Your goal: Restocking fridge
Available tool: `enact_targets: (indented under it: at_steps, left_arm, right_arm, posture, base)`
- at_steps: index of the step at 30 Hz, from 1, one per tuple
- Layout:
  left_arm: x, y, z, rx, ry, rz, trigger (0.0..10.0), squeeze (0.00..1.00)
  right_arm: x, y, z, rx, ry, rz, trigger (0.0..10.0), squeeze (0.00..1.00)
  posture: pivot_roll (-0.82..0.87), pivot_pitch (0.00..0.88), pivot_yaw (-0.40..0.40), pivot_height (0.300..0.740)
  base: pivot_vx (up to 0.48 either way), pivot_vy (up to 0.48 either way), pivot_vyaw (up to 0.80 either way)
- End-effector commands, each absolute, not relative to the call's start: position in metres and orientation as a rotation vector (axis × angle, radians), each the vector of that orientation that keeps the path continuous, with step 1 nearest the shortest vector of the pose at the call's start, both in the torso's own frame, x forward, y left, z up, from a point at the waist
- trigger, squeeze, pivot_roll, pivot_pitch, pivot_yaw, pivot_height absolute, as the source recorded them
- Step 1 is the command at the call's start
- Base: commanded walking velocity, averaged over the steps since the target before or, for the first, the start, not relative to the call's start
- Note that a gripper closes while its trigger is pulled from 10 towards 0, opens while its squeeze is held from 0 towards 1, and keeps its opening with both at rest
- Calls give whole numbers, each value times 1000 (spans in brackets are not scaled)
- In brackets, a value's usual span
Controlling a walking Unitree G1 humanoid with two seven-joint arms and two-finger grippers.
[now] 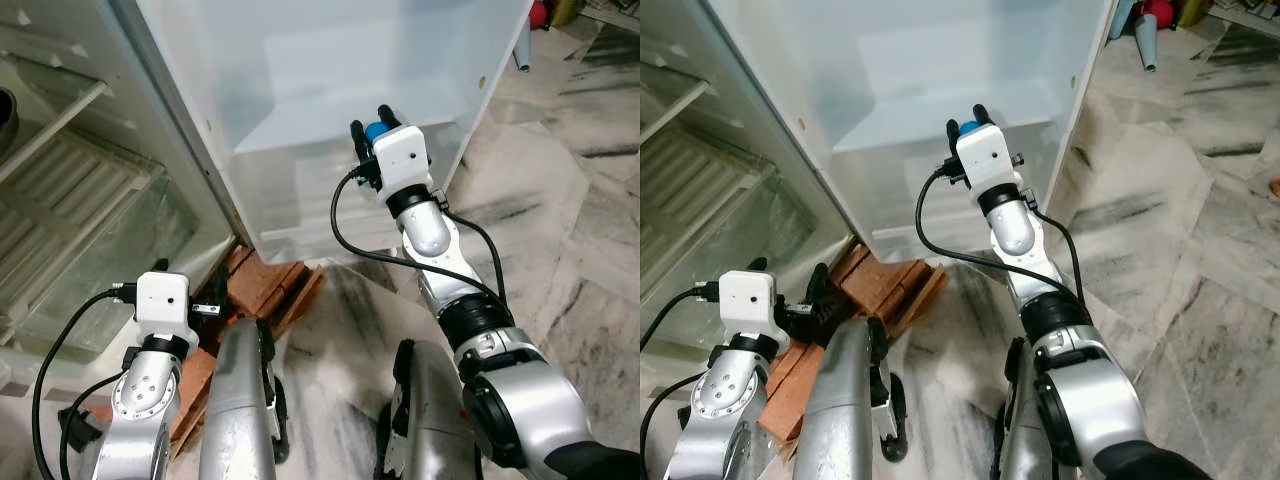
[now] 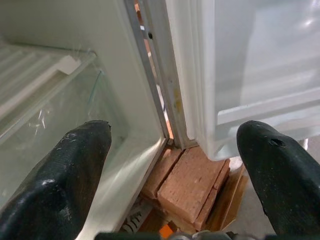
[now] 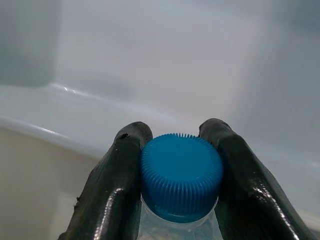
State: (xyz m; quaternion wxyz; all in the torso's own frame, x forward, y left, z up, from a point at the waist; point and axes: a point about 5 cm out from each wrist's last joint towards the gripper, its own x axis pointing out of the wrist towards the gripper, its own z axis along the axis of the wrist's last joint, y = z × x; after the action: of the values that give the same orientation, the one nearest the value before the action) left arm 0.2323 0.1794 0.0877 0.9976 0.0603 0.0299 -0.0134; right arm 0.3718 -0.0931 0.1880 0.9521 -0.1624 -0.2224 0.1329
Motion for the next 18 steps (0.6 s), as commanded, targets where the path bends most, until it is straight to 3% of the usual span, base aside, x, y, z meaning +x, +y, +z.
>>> enact_targets:
  at_steps: [1, 8, 18]
  left_arm:
    - [229, 182, 88, 134, 71, -24, 10000, 0]
    - [221, 184, 84, 139, 107, -24, 10000, 0]
    - [217, 184, 85, 142, 123, -34, 10000, 0]
  right_arm:
    - [373, -94, 185, -347, -445, 272, 10000, 0]
    - [379, -110, 152, -323, -238, 212, 10000, 0]
    - [381, -118, 138, -286, -117, 146, 10000, 0]
  posture:
    - [213, 262, 77, 572]
    - [231, 275, 76, 572]
    - [242, 295, 88, 572]
  base:
    - [0, 0, 0]
    - [0, 0, 0]
    - [0, 0, 0]
